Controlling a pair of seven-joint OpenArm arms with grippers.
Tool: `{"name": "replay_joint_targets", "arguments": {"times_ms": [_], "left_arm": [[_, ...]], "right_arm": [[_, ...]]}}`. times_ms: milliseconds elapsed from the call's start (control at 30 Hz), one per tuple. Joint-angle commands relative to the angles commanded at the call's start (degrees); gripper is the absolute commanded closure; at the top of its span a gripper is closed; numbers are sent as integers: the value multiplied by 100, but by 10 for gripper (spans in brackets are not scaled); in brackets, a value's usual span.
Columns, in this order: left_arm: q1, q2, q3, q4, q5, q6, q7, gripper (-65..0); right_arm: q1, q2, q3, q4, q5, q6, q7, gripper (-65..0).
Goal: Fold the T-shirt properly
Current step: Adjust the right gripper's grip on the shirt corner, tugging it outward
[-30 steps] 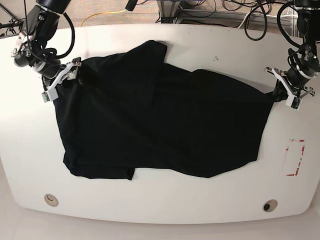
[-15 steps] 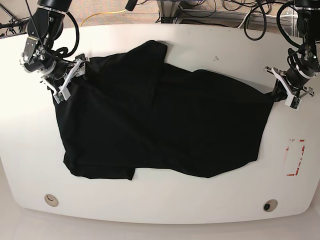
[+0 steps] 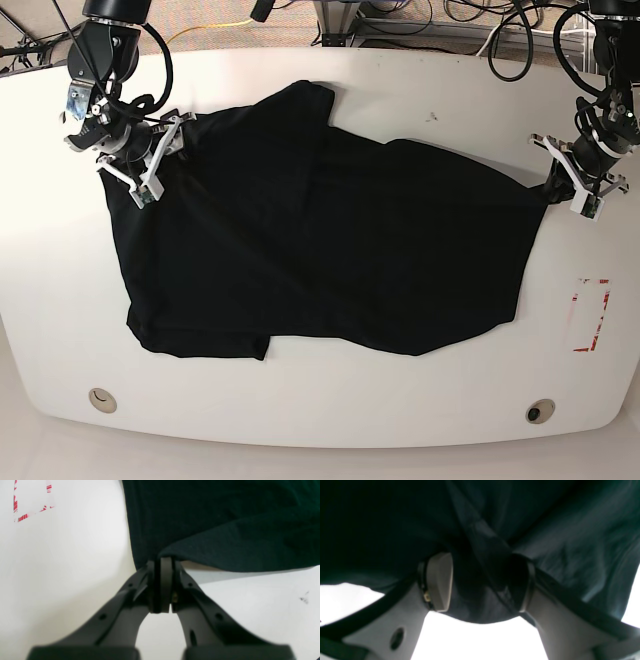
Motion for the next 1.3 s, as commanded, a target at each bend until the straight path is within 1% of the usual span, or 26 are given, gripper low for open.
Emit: {"name": "replay_joint_targets", "arguments": {"times_ms": [267, 400, 500, 533, 600, 767, 833, 867, 967, 1067, 1133, 1200, 1300], "left_arm": [[9, 0, 0, 0, 0, 0, 0, 0], [0, 0, 0, 0, 0, 0, 0, 0], [0, 0, 0, 0, 0, 0, 0, 0], [0, 0, 0, 0, 0, 0, 0, 0], [0, 0, 0, 0, 0, 0, 0, 0], [-9, -9, 0, 0, 0, 0, 0, 0], [-9, -9, 0, 0, 0, 0, 0, 0], [-9, -9, 0, 0, 0, 0, 0, 0], [-9, -9, 0, -44, 9, 0, 0, 0], [-18, -9, 0, -176, 9, 0, 0, 0], [-18, -9, 0, -202, 9, 0, 0, 0], [-18, -9, 0, -202, 9, 0, 0, 0], [-18, -9, 0, -237, 9, 0, 0, 0]], "right_arm": [[158, -26, -35, 0, 0, 0, 9, -342], [176, -26, -290, -141, -9, 0, 9, -336], [255, -35, -334, -273, -9, 0, 9, -266], [255, -35, -334, -325, -9, 0, 9, -220], [255, -35, -334, -369, -9, 0, 9, -165], [237, -9, -316, -343, 0, 0, 9, -51], [193, -9, -299, -185, 0, 0, 9, -11], [62, 0, -290, -44, 0, 0, 9, 0], [-176, 9, -264, 448, 35, 0, 9, 0], [-466, -53, 88, 993, 53, 0, -53, 0], [-703, -176, 343, 1240, 53, 0, -105, 0], [-879, -237, 607, 1319, 53, 0, -114, 0], [-1073, -316, 1169, 1327, 53, 0, -141, 0]]}}
